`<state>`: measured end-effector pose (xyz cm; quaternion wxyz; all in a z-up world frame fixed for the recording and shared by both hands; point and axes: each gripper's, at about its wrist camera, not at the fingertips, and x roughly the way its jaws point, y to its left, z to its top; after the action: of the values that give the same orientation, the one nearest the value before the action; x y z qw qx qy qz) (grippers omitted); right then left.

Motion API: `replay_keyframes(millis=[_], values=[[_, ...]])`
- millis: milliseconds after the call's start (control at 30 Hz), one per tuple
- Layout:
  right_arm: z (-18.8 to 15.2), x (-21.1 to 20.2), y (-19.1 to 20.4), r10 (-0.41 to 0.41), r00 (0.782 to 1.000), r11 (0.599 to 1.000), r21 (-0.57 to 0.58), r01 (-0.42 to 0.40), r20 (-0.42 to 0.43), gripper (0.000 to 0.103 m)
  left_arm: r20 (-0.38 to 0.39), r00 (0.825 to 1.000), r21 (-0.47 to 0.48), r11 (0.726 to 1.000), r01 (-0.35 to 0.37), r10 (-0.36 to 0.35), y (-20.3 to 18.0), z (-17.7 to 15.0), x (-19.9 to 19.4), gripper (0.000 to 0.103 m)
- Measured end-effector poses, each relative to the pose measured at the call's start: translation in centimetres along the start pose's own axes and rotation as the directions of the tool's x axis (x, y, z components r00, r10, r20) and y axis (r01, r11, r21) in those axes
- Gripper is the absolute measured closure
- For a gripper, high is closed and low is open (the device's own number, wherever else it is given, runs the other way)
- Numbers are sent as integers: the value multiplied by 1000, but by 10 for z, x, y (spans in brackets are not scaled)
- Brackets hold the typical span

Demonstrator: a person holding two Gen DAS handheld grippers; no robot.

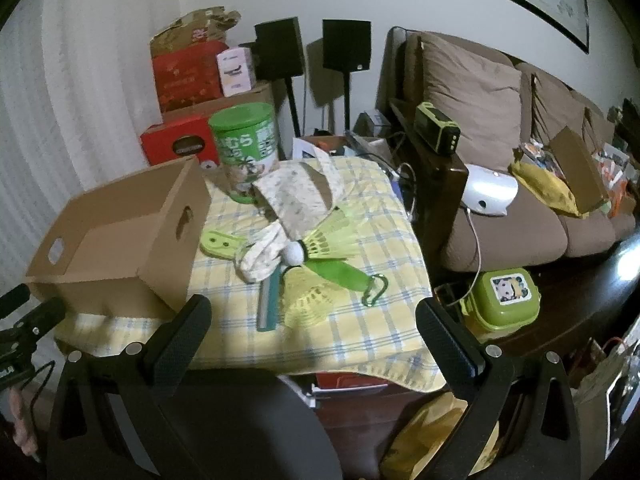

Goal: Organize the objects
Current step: 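Move both tools toward the shuttlecocks on the plaid table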

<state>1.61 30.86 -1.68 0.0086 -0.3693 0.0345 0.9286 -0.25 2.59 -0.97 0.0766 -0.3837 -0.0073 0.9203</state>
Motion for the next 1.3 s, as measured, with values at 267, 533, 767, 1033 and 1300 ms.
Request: replay_keyframes(millis=[267, 533, 767, 1033, 1300], values=[[-5, 12, -22, -2, 999, 999, 34, 3, -35, 0, -6, 993, 3, 993, 114, -114, -8, 3, 8, 0], [-10, 18, -42, -27, 998, 998, 63, 30, -56, 0, -4, 985, 77, 982, 173, -173, -40, 11, 18, 0], [-12, 22, -48, -16, 998, 997, 68, 20, -65, 0, -39, 971, 139, 961, 241, -237, -75, 33, 39, 0], [-13, 31, -52, -2, 997, 997, 70, 7, -79, 0, -90, 959, 219, 935, 281, -267, -122, 49, 72, 0], [-16, 37, -62, 17, 996, 996, 87, -10, -87, 0, -170, 950, 277, 912, 301, -262, -161, 57, 114, 5]])
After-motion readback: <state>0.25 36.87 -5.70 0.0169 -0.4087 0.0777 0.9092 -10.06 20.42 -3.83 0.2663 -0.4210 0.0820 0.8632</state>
